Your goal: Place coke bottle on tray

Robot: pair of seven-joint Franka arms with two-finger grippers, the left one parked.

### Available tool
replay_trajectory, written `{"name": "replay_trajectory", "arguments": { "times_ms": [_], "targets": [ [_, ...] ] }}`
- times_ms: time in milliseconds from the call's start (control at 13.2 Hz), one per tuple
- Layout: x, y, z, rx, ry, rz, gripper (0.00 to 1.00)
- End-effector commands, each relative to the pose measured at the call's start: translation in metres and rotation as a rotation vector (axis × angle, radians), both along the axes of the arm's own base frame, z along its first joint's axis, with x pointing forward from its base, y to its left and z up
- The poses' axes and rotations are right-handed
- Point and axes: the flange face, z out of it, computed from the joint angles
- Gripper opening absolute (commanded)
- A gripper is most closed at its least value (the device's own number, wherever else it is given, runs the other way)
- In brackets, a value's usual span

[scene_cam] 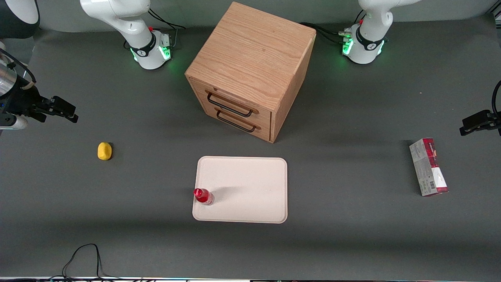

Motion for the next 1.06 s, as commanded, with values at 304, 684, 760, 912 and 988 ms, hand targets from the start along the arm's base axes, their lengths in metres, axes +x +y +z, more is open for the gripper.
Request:
{"name": "replay_trajectory", "arguments": {
  "times_ms": [304,684,760,912,988],
  "targets": [
    [0.012,-0.002,0.011,-0.005,-0.02,0.074,1.0],
    [0.013,0.0,0.011,-0.005,-0.021,0.066,1.0],
    [0.013,-0.002,0.011,-0.006,-0.021,0.063,1.0],
    [0.013,-0.004,0.01,-0.006,-0.02,0.058,1.0],
    [0.013,-0.004,0.011,-0.005,-0.021,0.06,1.0]
  ]
}}
